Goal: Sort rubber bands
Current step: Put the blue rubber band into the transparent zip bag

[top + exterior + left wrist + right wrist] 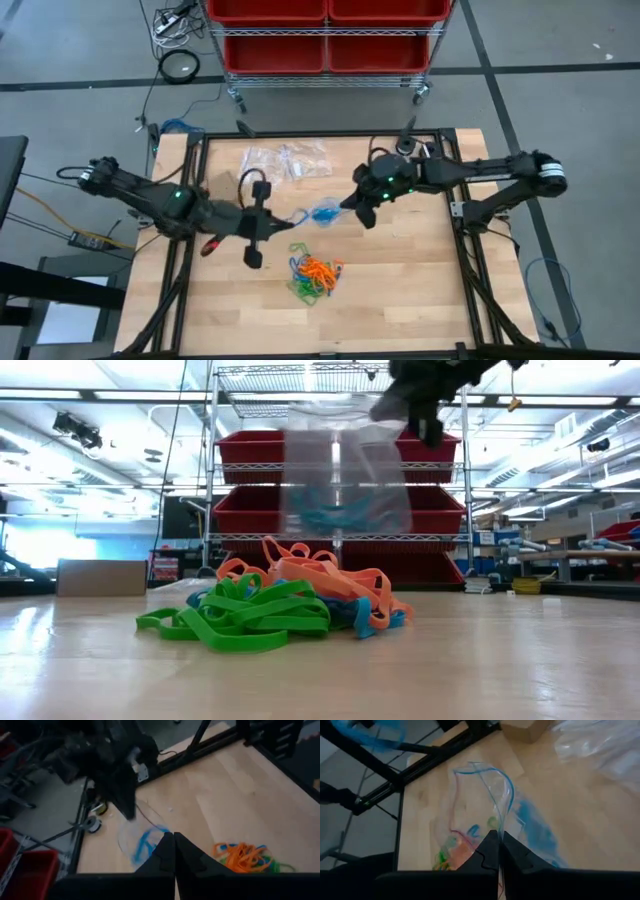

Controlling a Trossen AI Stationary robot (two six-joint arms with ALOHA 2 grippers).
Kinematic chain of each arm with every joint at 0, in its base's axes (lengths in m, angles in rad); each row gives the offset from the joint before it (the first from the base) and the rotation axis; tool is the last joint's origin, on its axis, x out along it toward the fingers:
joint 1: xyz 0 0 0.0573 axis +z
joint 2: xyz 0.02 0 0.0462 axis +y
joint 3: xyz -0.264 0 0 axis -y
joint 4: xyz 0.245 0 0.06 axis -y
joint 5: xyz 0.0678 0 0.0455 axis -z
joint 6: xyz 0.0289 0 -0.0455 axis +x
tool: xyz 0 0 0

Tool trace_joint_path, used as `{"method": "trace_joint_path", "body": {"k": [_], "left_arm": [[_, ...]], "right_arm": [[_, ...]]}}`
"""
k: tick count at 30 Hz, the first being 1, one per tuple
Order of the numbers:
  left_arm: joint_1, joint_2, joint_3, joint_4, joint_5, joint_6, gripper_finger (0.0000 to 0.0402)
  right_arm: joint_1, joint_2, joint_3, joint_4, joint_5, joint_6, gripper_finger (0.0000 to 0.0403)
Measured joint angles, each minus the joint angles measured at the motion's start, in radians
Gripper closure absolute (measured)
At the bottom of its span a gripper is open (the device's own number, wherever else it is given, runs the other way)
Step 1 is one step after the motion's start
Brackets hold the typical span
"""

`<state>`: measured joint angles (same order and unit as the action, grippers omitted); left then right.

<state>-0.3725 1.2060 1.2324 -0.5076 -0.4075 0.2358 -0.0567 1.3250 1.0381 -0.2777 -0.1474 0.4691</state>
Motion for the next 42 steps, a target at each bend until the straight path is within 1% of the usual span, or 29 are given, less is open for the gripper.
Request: {"method": "trace_joint_path", "body": {"k": [3,7,11,19,27,33,36,38,42], "left_arm": [[0.062,0.013,0.001,0.027,0.094,0.006,0.0401],[0.12,0.065,0.0,0.024,0.157,0.017,0.0401],[0.157,0.123,0.0,0.072,0.231,0.024,0.0401],[0.202,0.222,0.0,0.097,0.282,0.047,0.0401],[0.24,0.287,0.0,0.086,0.262,0.043,0.0401],[0.242,0.286,0.0,0.095,0.148,0.027,0.0393],[0.242,0.278,0.0,0.096,0.109,0.021,0.0381],[0.243,0.265,0.0,0.086,0.105,0.013,0.037],[0.239,0.246,0.0,0.055,0.109,-0.06,0.0344]], "right_arm": [[0.004,0.045,0.0,0.057,-0.012,0.008,0.0403],[0.004,0.088,0.0,0.099,-0.029,0.012,0.0403],[0.004,0.116,0.0,0.119,-0.034,0.027,0.0403],[0.004,0.098,0.0,0.132,-0.034,0.027,0.0403],[0.005,0.095,0.0,0.146,-0.032,0.027,0.0403],[0.013,0.095,0.0,0.145,-0.031,0.026,0.0403],[0.013,0.095,0.0,0.144,-0.031,0.02,0.0403],[0.01,0.095,0.0,0.144,-0.031,0.01,0.0403],[-0.009,0.095,0.0,0.146,-0.031,0.0,0.0403]]}}
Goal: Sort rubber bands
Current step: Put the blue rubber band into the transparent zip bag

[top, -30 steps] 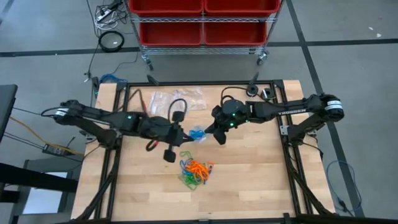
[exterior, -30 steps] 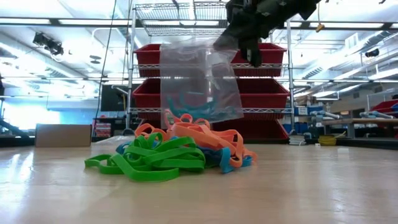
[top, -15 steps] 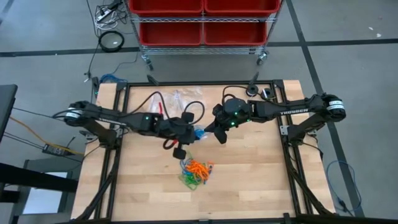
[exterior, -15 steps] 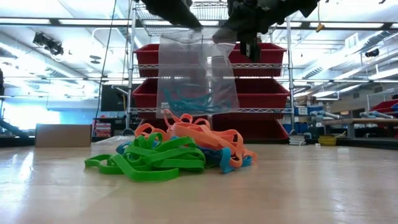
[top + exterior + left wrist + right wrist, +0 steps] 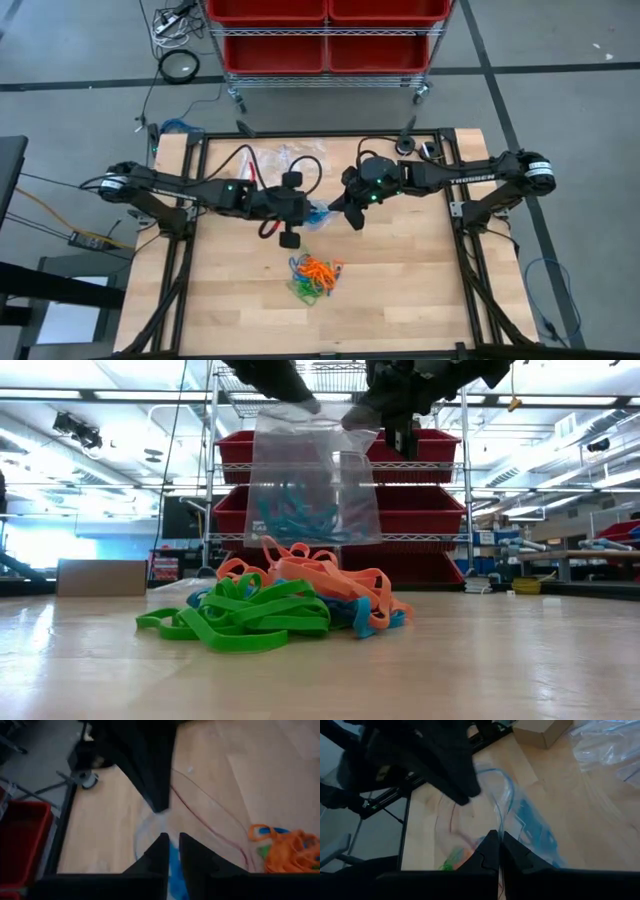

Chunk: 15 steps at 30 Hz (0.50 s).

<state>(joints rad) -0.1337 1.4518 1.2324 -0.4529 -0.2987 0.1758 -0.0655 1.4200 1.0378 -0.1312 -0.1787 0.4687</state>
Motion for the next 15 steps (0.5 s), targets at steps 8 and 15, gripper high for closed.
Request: {"method": "trace_joint_path", "body": {"k": [8,15], "left_arm": [[-0.052,-0.004,-0.071,-0.015,0.033,-0.192,0.0304],[-0.119,-0.003,-0.326,0.152,0.057,-0.378,0.0298]], "right_arm": [[-0.072,-0.095,0.0,-0.03,0.006,-0.036,0.0403],[-0.135,-0.304,0.0,-0.052,0.042,-0.074,0.0403]]}}
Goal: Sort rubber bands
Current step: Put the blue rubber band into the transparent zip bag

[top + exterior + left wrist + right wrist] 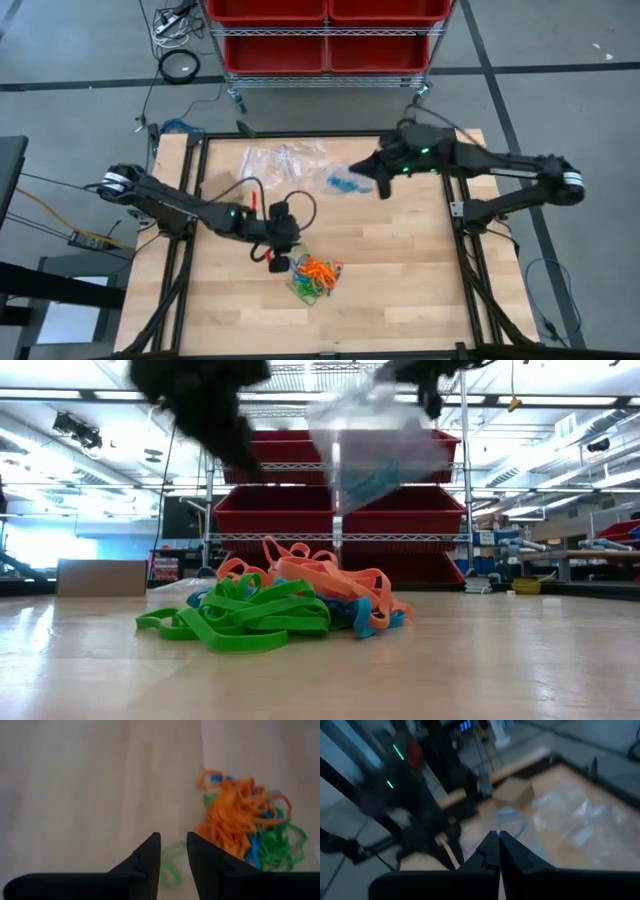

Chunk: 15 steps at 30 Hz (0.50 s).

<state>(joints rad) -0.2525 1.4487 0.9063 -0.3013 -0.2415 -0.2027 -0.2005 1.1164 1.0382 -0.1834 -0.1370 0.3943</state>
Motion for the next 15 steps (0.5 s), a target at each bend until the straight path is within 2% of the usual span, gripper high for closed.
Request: {"method": "trace_joint_path", "body": {"k": [7,10,15], "left_arm": [[-0.035,0.001,-0.269,0.416,0.0,-0.175,0.0298],[-0.036,0.001,-0.318,0.48,0.021,-0.209,0.0298],[-0.041,0.006,-0.332,0.493,0.069,-0.243,0.0298]], "right_arm": [[-0.024,-0.163,0.0,-0.022,-0.038,0.019,0.0403],[-0.024,-0.204,0.0,-0.055,-0.041,0.02,0.0403],[-0.023,-0.226,0.0,-0.114,-0.041,0.022,0.0403]]}}
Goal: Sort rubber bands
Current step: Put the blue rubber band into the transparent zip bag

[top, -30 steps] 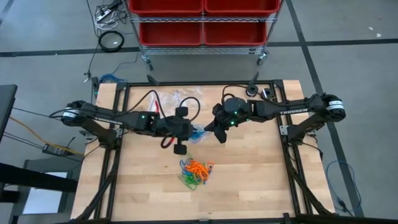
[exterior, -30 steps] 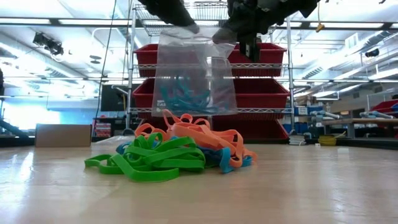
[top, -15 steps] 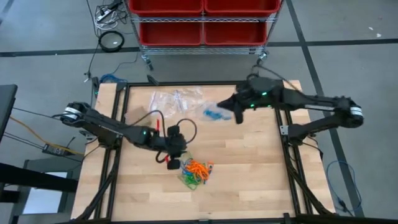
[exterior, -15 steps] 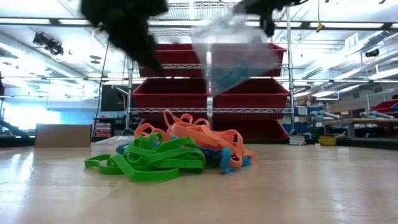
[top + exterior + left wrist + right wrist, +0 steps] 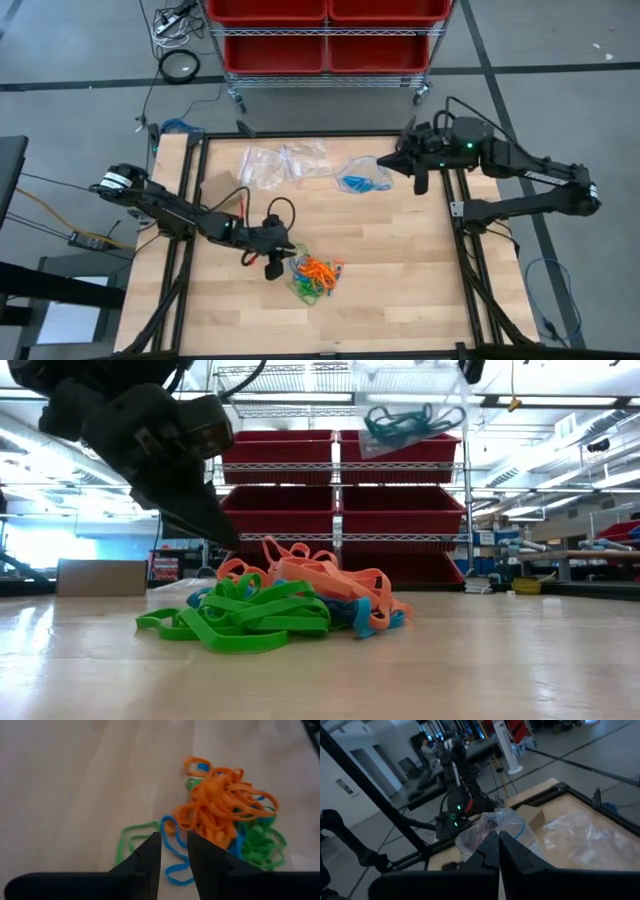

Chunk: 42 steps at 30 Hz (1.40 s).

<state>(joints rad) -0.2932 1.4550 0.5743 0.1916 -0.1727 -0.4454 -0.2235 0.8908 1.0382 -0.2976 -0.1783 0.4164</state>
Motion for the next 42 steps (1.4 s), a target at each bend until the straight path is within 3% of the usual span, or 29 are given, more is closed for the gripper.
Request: {"method": "trace_joint_path", "body": {"k": [7,18,22,28,42], "left_arm": [[-0.002,0.089,-0.001,-0.012,0.107,-0.008,0.0298],[-0.013,0.181,0.002,0.035,0.086,-0.008,0.0289],[-0.018,0.183,0.001,0.046,0.062,0.0,0.0317],[-0.031,0.184,0.003,0.042,-0.017,0.038,0.0393],[-0.071,0.181,0.238,-0.374,-0.095,0.15,0.04]], "right_arm": [[0.018,0.007,0.0,-0.022,0.0,0.0,0.0403],[0.022,0.008,0.0,-0.022,0.001,0.0,0.0403],[0.028,0.009,0.0,-0.022,0.009,0.0,0.0403],[0.056,0.02,0.0,-0.021,0.029,0.0,0.0403],[0.078,0.028,0.0,-0.055,0.03,-0.003,0.0403]]}}
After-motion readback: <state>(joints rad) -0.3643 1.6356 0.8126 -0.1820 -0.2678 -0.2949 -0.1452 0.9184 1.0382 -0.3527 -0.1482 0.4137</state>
